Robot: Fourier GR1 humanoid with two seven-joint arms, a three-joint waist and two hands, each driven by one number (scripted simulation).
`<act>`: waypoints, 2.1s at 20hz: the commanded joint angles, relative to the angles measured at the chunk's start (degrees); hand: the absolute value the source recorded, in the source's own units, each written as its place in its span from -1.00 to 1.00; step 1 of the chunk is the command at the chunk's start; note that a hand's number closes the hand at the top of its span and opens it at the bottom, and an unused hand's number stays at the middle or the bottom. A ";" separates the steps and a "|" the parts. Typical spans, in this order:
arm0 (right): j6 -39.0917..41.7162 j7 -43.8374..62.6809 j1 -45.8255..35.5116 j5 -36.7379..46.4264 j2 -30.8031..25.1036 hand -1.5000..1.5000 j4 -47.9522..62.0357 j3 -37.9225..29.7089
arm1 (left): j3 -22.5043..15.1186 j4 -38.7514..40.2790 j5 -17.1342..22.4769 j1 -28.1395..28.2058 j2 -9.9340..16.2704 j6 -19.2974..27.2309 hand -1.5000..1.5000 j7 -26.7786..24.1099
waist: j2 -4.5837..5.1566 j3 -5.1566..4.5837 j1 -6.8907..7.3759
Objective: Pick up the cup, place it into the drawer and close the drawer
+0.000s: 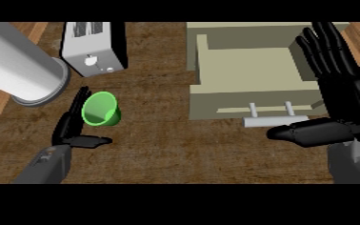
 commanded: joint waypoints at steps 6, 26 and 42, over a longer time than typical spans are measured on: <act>1.64 -2.25 -0.27 -0.83 -1.14 -1.00 2.02 -1.51 | -0.08 1.22 -0.63 -2.91 -2.56 -2.62 -1.00 -3.73 | 0.26 -0.03 -0.63; 1.14 0.52 -1.87 -0.68 -1.53 -1.00 2.16 -1.47 | 5.61 -4.93 2.43 -0.72 -7.05 17.67 1.00 -15.52 | -0.09 0.07 0.60; 2.48 -1.66 3.77 -1.27 -2.31 -1.00 -0.18 -3.73 | 1.29 -20.57 4.79 -12.89 -11.57 7.82 1.00 -0.80 | -1.37 0.39 2.33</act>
